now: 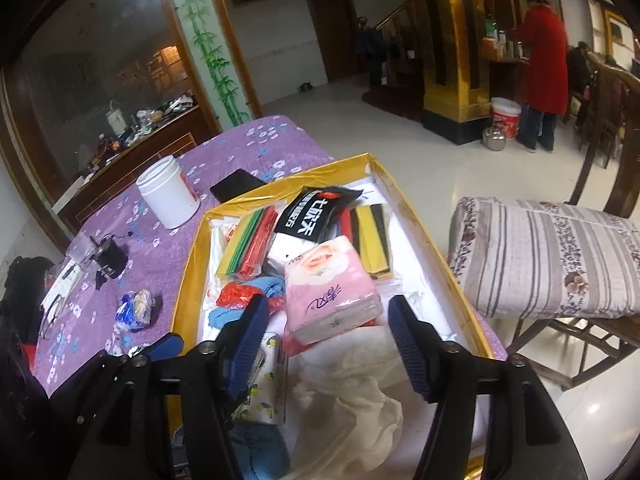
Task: Organize soft objects
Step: 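Lower both tissue packs into the tray and open both grippers, then withdraw both grippers from the tray back over the table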
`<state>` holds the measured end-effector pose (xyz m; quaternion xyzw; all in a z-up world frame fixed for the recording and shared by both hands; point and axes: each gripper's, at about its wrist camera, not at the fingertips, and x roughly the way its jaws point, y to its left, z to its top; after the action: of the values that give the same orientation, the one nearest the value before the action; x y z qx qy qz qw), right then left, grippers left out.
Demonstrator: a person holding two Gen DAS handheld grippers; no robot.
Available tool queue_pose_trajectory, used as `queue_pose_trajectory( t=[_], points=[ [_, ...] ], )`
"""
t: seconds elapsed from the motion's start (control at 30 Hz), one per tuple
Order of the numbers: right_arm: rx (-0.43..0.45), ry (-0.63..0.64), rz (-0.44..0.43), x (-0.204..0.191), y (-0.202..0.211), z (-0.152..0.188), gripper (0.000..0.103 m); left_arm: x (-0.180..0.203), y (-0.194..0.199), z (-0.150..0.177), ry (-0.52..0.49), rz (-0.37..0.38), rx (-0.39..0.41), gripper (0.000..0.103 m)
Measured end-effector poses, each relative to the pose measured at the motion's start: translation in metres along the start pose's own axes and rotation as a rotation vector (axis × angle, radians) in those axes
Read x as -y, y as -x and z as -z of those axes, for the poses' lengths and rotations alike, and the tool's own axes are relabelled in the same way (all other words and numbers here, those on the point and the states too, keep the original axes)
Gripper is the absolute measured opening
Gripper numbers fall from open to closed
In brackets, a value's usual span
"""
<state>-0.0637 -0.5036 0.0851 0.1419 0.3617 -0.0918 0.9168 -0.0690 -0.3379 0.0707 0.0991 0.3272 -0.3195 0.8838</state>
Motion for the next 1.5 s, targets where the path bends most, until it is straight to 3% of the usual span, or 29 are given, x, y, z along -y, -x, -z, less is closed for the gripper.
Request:
queue_pose_trajectory(
  t=[0.33, 0.47, 0.6, 0.67, 0.7, 1.03, 1.5],
  points=[
    [0.090, 0.020, 0.008, -0.001, 0.019, 0.001, 0.071, -0.002, 0.005, -0.001, 0.011, -0.010, 0.023, 0.059],
    [0.120, 0.020, 0.011, 0.001, 0.024, 0.000, 0.088, -0.001, 0.005, -0.001, 0.010, -0.006, 0.027, 0.059],
    [0.128, -0.016, -0.010, 0.008, 0.030, 0.002, 0.088, 0.002, 0.006, -0.002, -0.003, -0.003, 0.031, 0.060],
    [0.127, -0.028, -0.026, 0.011, 0.032, 0.004, 0.088, 0.004, 0.007, -0.001, -0.007, -0.006, 0.027, 0.074],
    [0.125, -0.031, -0.030, 0.012, 0.034, 0.005, 0.088, 0.004, 0.008, -0.001, -0.005, -0.005, 0.029, 0.074],
    [0.136, -0.086, -0.066, 0.022, 0.047, 0.009, 0.088, 0.009, 0.029, -0.005, -0.012, 0.018, 0.039, 0.079],
    [0.135, -0.069, -0.095, -0.004, 0.058, 0.009, 0.091, -0.013, 0.051, 0.004, 0.008, 0.010, 0.025, 0.079]
  ],
)
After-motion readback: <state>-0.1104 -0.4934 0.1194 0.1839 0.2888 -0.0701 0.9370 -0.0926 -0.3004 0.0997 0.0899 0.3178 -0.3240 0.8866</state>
